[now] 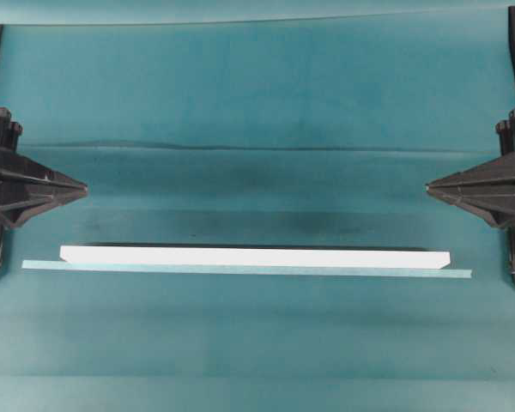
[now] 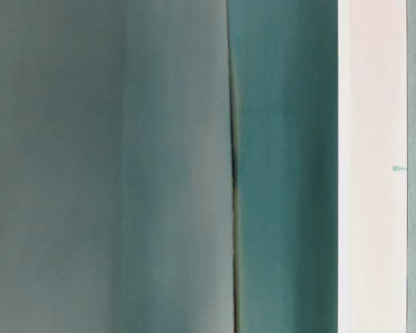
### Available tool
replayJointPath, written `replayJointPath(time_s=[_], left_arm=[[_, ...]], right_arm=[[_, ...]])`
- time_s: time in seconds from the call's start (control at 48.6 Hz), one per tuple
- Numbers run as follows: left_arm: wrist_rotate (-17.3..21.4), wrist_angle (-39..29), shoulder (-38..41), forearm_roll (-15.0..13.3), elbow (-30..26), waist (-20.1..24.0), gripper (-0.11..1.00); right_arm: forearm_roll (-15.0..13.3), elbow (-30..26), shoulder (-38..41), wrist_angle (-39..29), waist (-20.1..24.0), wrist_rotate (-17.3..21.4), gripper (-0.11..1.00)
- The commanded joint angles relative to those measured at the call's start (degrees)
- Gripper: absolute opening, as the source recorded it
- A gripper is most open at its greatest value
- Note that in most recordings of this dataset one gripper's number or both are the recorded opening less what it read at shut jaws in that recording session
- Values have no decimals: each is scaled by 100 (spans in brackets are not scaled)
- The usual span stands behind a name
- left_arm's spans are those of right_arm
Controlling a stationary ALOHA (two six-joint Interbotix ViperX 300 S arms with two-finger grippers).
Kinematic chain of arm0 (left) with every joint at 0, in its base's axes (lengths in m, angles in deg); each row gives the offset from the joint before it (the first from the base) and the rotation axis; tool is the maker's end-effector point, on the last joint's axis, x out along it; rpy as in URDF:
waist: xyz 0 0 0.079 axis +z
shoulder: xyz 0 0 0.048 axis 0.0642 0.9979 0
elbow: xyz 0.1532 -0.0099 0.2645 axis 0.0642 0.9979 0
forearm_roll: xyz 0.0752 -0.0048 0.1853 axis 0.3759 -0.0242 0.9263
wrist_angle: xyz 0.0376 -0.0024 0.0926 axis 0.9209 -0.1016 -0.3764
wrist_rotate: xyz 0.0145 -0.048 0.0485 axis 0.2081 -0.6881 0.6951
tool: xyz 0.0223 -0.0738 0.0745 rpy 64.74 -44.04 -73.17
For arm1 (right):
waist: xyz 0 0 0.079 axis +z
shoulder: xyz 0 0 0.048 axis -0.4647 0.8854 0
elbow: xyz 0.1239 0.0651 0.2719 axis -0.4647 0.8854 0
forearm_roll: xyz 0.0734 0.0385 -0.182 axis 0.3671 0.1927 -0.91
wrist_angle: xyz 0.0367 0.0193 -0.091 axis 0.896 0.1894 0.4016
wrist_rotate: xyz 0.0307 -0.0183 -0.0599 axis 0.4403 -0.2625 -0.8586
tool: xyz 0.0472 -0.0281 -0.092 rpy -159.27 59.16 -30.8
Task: Lift a wooden board with both hands.
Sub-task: 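Move both open grippers down over the two ends of the white board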
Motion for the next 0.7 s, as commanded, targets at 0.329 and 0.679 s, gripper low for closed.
replayJointPath(time_s=[0.329,0.679], left_arm=[[-404,-3568,844,62,-1758,-79,-2],[-606,-5440,2399,79,-2769,-79,-2]], right_arm=[[1063,-1468,1134,-3076,-387,580,0],[1046,-2505,2558,-5432,-352,677,0]])
